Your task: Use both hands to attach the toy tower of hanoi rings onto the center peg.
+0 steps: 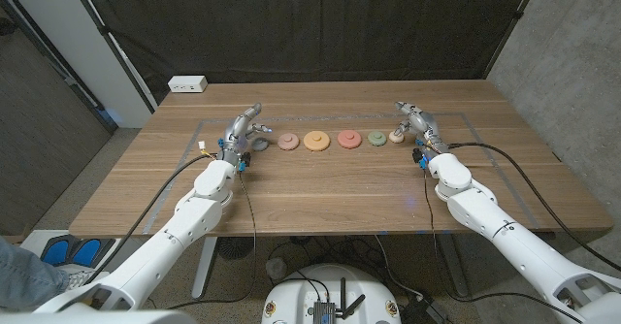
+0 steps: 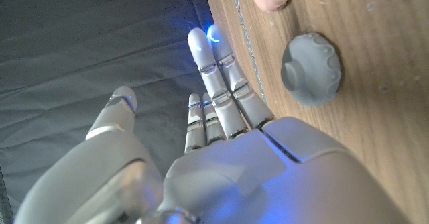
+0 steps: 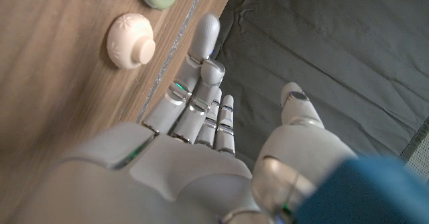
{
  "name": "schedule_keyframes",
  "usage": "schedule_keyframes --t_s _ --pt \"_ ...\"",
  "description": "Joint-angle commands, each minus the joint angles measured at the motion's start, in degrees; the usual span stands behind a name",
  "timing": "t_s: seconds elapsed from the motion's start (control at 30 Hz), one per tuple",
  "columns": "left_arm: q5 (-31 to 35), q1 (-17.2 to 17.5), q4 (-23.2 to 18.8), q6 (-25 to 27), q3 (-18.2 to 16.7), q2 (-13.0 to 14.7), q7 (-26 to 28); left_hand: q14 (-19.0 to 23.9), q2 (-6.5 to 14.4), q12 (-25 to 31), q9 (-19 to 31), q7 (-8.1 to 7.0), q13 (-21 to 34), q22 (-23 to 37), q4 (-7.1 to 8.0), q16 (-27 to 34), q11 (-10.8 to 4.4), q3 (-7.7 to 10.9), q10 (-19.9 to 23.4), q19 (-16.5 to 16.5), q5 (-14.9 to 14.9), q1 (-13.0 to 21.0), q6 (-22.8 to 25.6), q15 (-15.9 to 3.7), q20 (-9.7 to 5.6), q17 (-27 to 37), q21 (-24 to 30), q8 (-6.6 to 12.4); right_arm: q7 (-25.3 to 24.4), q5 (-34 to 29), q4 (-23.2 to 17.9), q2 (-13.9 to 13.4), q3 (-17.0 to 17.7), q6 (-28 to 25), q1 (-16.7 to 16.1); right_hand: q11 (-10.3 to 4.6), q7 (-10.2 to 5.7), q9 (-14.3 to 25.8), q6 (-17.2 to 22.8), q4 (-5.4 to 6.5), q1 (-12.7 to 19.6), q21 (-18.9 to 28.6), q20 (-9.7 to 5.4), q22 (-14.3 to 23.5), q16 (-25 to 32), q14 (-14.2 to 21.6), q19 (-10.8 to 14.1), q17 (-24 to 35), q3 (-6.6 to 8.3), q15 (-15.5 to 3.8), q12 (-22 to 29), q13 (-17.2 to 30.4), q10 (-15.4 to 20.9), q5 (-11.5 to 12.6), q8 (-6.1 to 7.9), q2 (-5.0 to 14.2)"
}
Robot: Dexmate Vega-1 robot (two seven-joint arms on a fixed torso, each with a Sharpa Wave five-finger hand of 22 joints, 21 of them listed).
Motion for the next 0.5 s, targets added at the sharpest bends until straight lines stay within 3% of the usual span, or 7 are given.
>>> schedule_keyframes --t_s 0.03,0.13,0.2,0.5 --pt "3.26 -0.43 -0.94 0.85 0.70 1.42 1.93 -0.10 -0.31 0.37 0.34 -0.06 0.44 0.14 -0.08 1.00 -0.67 0.86 -0.05 -0.13 1.15 3.41 -0.77 -5.06 -0.85 0.18 0.83 -0.32 -5.02 -5.14 -3.58 -1.80 -0.47 -3.67 -0.80 -0.28 0.03 0.21 -0.50 0.20 2.84 0.72 -1.77 -0.08 0.54 -0.43 -0.36 -0.48 0.87 -5.21 0.29 1.18 -0.16 1.01 -0.44 -0.60" --pt "5.63 -0.18 -2.20 1.82 0.94 2.28 4.11 -0.07 -0.53 0.39 0.38 -0.11 0.67 0.32 -0.05 1.55 -1.15 1.18 -0.19 0.19 1.62 5.33 -0.92 -5.12 -1.18 0.23 1.38 -0.32 -7.00 -7.45 -5.44 -2.62 -0.79 -5.92 -1.08 -0.43 -0.07 0.26 -0.76 0.31 3.44 0.71 -1.76 -0.37 0.21 -0.75 -0.49 -1.10 0.93 -5.21 0.25 1.52 -0.37 1.18 -0.54 -0.75" --pt "7.09 -0.03 -2.89 2.34 1.05 2.73 5.40 0.62 -1.05 0.59 0.45 -0.53 1.03 0.78 0.06 2.61 -1.79 1.28 0.02 0.51 2.11 7.47 -0.84 -5.12 -1.73 0.40 2.23 -0.21 -8.11 -9.33 -6.45 -3.24 -1.17 -7.08 -1.16 -0.80 -0.16 0.36 -0.76 0.39 4.36 1.47 -1.77 -0.08 1.73 0.83 0.09 -0.09 1.01 -5.22 0.35 2.10 -0.30 1.44 -0.52 -0.97" --pt "14.01 -0.24 -4.38 3.87 1.94 4.39 9.86 0.87 -1.96 1.02 0.57 -0.95 1.65 1.31 0.27 3.73 -2.61 0.99 0.63 0.93 2.68 10.16 -0.45 -5.19 -2.69 0.29 3.44 0.00 -12.00 -14.98 -9.18 -4.16 -2.10 -10.56 -1.56 -0.96 -0.54 0.55 -1.85 0.41 6.36 2.15 -1.79 -0.13 2.71 1.28 -0.16 0.14 1.36 -5.19 0.09 3.37 -1.33 2.09 -0.87 -1.71"
